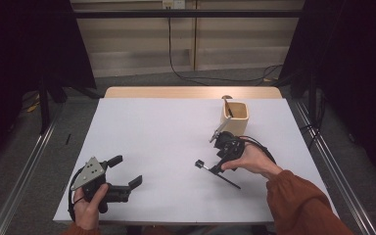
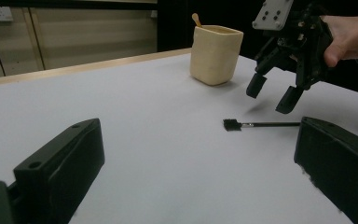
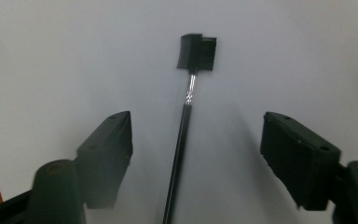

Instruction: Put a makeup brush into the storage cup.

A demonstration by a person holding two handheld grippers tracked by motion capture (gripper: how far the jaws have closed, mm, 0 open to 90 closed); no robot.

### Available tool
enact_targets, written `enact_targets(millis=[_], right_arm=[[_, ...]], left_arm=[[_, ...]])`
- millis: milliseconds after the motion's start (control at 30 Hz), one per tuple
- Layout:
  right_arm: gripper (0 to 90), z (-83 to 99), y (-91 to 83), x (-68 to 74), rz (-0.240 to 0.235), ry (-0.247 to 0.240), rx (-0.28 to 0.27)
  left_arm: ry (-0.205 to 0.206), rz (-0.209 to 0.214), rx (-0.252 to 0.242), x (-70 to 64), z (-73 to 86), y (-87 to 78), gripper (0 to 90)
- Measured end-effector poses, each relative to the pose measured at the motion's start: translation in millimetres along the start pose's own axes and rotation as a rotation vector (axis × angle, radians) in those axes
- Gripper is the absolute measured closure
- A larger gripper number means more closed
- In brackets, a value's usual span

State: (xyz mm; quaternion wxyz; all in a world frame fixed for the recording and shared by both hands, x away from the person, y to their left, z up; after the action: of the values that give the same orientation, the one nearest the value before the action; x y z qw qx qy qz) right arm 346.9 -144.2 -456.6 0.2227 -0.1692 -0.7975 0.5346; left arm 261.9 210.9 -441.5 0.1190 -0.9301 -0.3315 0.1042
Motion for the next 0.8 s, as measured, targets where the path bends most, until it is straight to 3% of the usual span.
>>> enact_targets(millis=[233,600,800], right_arm=[[40.5,-1.4,9.1,-1.3,0.001,-0.019,0.084],[52.9,-9.2,20.4,-1.2,-0.011,-0.044,0.196],[62.2,-11.4,24.5,0.4,-0.017,-0.048,0.215]], left_arm=[[0.005,0.004,0.001,0.1,0.0,0.1,1.7],[0.007,0.01,-0.001,-0.8,-0.3,0.0,1.7],[0.007,0.013,-0.001,-1.1,-0.3,0.4,1.7]])
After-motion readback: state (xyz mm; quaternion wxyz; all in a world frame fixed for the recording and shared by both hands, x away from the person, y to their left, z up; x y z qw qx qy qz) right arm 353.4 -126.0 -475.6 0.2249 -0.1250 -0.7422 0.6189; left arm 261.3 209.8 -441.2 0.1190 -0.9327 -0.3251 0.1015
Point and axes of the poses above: each handheld gripper's, and its own axes: y roughly forward along the jaws, z roughly out of its underside, x roughly to its left, the point moved 3 cm from there along y, roughly forward along the jaws, and after that the axes turned 2 degrees about x, right-handed, at the moved point
